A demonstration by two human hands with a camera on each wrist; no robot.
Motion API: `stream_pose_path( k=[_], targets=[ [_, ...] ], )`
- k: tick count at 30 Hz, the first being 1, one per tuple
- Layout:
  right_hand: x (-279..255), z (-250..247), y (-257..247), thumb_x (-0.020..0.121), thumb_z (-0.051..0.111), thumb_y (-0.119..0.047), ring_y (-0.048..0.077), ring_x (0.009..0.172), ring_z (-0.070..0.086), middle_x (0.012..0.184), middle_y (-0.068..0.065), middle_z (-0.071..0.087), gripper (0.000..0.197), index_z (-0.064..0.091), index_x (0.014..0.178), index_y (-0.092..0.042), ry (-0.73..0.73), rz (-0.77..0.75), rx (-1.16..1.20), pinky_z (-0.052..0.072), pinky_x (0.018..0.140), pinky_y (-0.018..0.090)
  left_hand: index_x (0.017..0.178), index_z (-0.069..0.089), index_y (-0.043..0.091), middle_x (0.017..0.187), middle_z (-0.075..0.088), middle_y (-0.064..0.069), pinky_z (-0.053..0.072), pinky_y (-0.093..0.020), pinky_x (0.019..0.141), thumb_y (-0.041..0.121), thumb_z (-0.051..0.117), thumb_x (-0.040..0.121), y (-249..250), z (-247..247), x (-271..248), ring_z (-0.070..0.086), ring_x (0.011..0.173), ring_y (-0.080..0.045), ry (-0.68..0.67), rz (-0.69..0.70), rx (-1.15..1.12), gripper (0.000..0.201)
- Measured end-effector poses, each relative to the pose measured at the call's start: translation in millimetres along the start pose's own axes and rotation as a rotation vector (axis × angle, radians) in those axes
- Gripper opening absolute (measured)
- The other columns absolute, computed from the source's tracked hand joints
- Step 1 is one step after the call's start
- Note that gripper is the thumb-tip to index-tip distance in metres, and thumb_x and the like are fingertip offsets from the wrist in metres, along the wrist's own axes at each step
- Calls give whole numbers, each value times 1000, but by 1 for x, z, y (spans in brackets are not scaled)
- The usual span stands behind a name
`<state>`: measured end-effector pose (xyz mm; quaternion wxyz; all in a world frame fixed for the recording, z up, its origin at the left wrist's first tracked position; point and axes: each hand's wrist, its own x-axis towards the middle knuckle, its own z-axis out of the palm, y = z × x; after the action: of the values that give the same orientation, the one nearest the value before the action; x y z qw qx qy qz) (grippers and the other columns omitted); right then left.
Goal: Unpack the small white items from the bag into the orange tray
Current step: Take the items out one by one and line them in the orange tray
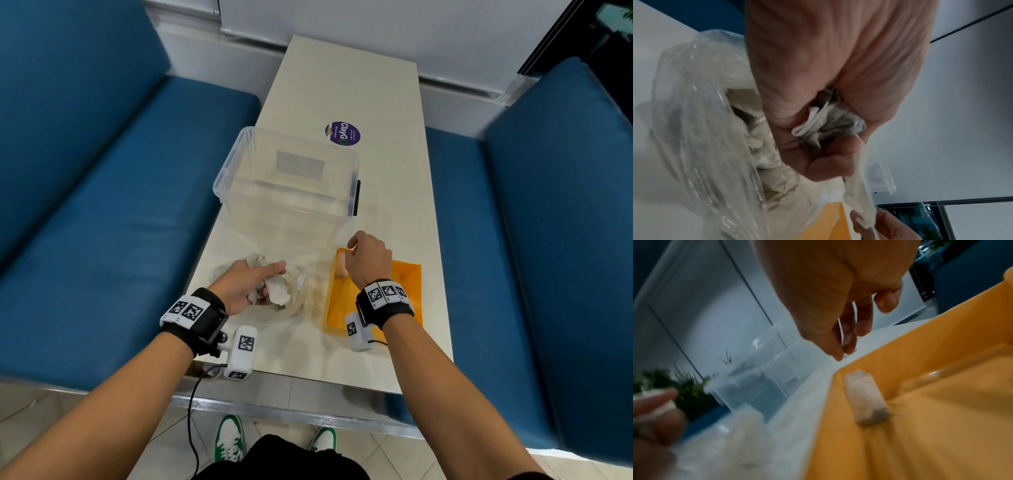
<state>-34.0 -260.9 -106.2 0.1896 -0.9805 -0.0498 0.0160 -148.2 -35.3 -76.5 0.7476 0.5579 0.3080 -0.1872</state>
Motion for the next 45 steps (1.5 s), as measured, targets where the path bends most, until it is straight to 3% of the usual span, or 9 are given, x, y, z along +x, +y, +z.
stream_pose_path(
  k=[5, 10, 13, 18, 22, 28, 33, 40, 45],
  targets=[
    [-24, -16, -22, 90, 68, -22, 12, 71, 63, 77, -5, 67, 4, 65, 93, -21, 20, -58, 445, 52, 65, 27, 117, 65, -6, 65, 59, -7, 56, -30, 52, 23, 77, 91, 6, 8, 6, 52, 50, -16, 14, 49, -135, 41],
    [-42, -36, -47, 97, 57, -53, 13, 73, 69, 83, -5, 77, 38, 70, 99, -18, -388, -47, 547, 56, 72, 32, 103, 67, 1, 87, 71, -16, 62, -33, 64, 18, 77, 92, 10, 23, 6, 67, 63, -20, 47, 153, -271, 23],
    [-49, -45, -47, 97, 61, -48, 12, 69, 69, 86, -1, 79, 38, 71, 100, -12, -536, -20, 603, 46, 58, 20, 108, 68, 0, 97, 72, -20, 64, -38, 79, 20, 76, 93, 6, 26, 9, 70, 77, -28, 67, 191, -245, 26],
    [-53, -49, -41, 93, 69, -15, 12, 58, 62, 80, 6, 76, 6, 69, 97, -10, -346, -88, 629, 53, 62, 22, 106, 69, 2, 97, 71, -18, 60, -29, 63, 19, 74, 94, -5, 32, 4, 73, 77, -24, -24, 219, -189, 21],
    [-51, -54, -38, 94, 67, -19, 3, 57, 58, 74, -3, 73, 7, 73, 94, -22, -219, -173, 507, 46, 64, 18, 111, 73, 0, 96, 66, -17, 48, -27, 56, 29, 77, 92, -12, 29, 2, 65, 69, -22, -101, 209, -84, 35],
    [-50, -61, -31, 88, 77, -22, 0, 65, 59, 77, -5, 70, 11, 75, 98, -17, -151, -168, 465, 50, 69, 19, 109, 69, 0, 91, 70, -14, 45, -27, 51, 17, 80, 88, -19, 32, -2, 57, 62, -20, -114, 266, 22, 29],
    [-48, -68, -28, 89, 77, -27, -13, 66, 54, 82, -12, 68, 11, 74, 91, -17, -190, -207, 426, 40, 61, 7, 107, 70, -1, 90, 73, -14, 45, -29, 53, 16, 79, 89, -22, 35, 0, 59, 61, -21, -94, 306, 105, 27],
    [-34, -77, -6, 85, 79, -20, -5, 70, 60, 81, -7, 71, 5, 75, 86, -16, -113, -164, 414, 45, 66, 11, 106, 71, 2, 89, 73, -15, 45, -30, 53, 22, 75, 94, -23, 40, 5, 59, 58, -20, -58, 301, 167, 23],
    [-19, -61, 25, 86, 77, -16, 14, 83, 65, 85, -1, 73, 1, 77, 85, -17, -153, -72, 221, 54, 79, 27, 103, 69, 3, 84, 68, -12, 44, -28, 49, 24, 75, 95, -22, 32, 10, 57, 55, -18, -17, 293, 158, 23]
  ],
)
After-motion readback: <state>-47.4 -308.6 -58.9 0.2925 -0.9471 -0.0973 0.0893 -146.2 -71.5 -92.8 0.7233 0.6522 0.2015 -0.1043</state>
